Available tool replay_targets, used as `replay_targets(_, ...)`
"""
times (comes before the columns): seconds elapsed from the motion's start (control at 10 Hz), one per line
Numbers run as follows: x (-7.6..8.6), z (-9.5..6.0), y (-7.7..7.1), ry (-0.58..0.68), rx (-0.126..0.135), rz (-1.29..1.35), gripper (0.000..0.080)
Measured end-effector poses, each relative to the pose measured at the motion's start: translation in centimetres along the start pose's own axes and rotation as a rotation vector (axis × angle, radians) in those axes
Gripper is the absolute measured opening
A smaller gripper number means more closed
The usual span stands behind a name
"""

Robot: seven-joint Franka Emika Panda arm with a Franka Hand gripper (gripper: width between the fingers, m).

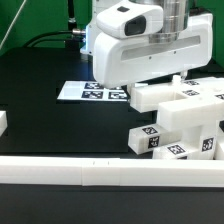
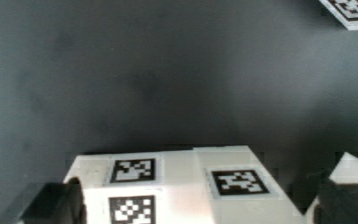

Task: Assemble chair

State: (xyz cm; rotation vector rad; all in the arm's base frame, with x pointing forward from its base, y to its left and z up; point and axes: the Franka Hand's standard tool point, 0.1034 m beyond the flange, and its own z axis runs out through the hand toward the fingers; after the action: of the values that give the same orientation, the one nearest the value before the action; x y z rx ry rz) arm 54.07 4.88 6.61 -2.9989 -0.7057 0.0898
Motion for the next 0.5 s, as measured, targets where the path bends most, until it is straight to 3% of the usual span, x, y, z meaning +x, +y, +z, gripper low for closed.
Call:
replay_targets(0.2,-0.1,0.0,0.1,-0.001,0.001,0.002,0.0649)
replay_targets(0.3,-1.0,-0.1,-0.2,-0.014,0.012,0.049,0.0649)
replay_targets(0.5,-3.2,-0.3,-3.7,-0.026,0.019,0.187,0.0649)
